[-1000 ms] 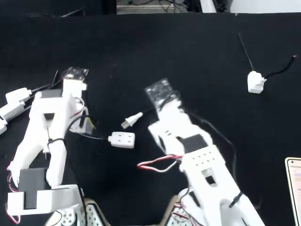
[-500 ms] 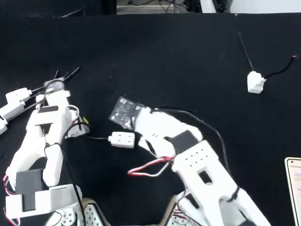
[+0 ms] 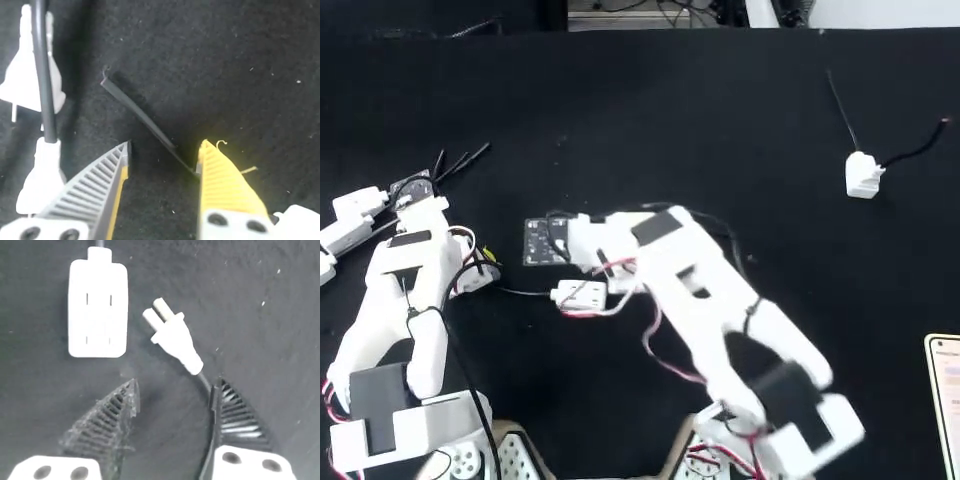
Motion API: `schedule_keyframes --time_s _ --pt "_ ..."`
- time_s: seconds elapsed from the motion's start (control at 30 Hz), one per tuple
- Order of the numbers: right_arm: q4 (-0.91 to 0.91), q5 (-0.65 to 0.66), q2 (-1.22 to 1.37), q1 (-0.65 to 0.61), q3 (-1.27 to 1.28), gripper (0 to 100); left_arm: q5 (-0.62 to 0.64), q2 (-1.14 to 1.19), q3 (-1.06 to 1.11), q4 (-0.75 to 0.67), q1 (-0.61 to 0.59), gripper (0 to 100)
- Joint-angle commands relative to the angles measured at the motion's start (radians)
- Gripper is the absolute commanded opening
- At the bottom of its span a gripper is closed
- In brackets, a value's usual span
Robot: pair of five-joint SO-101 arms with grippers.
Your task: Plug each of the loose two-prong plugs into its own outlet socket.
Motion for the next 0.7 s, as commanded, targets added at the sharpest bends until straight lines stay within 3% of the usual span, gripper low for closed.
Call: schedule_keyframes --time_s 0.0,0.43,0.57,0.67 --pt "0.009 0.031 0.053 -0.015 -0.116 23.3 0.009 -0.015 0.008 0.002 -0.028 22" --pt "-0.021 0.132 0.251 -0.017 -0.160 23.3 0.009 -0.015 0.008 0.000 -0.028 22" --pt "-0.055 0.012 0.285 0.009 -0.213 22.7 0.009 -0.015 0.008 0.000 -0.028 22" --pt "-0.041 -0.143 0.286 0.040 -0.271 9.0 0.009 -0.015 0.008 0.000 -0.028 22"
